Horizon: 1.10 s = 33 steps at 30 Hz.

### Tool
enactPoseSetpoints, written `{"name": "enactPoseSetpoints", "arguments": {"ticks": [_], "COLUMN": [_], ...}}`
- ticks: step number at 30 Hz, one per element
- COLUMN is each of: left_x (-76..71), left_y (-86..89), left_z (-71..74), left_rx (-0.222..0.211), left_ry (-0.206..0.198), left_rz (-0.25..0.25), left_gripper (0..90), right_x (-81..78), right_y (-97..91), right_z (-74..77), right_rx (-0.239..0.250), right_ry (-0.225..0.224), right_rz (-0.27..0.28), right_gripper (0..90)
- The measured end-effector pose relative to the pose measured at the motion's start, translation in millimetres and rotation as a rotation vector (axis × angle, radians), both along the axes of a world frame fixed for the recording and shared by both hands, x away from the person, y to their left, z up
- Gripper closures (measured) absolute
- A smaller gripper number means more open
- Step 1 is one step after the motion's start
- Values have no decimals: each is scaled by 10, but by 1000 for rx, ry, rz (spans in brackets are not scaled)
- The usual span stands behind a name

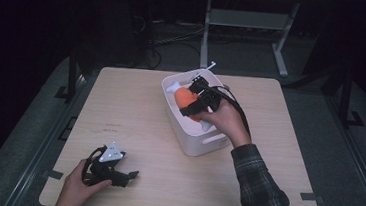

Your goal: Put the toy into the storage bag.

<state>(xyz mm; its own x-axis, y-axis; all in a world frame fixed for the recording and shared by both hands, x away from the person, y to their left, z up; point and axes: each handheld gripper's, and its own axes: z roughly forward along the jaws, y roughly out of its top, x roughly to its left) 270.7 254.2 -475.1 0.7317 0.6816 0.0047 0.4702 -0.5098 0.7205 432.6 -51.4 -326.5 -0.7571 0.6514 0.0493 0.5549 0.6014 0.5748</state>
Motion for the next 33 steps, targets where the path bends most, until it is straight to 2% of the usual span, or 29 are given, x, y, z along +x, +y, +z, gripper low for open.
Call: {"name": "enactPoseSetpoints", "arguments": {"ticks": [13,25,33], "left_x": [0,0,0], "left_y": [0,0,0], "left_z": [0,0,0], "left_rx": [0,0,0], "left_ry": [0,0,0], "left_rz": [0,0,0], "left_gripper": [127,127,128], "right_x": [-9,-14,-33], "right_y": [39,43,32], "right_z": [-106,-131,-88], "right_rx": [-20,-30,-13], "right_ry": [16,17,3], "right_rz": [-2,1,8], "right_gripper": [187,157,141]}}
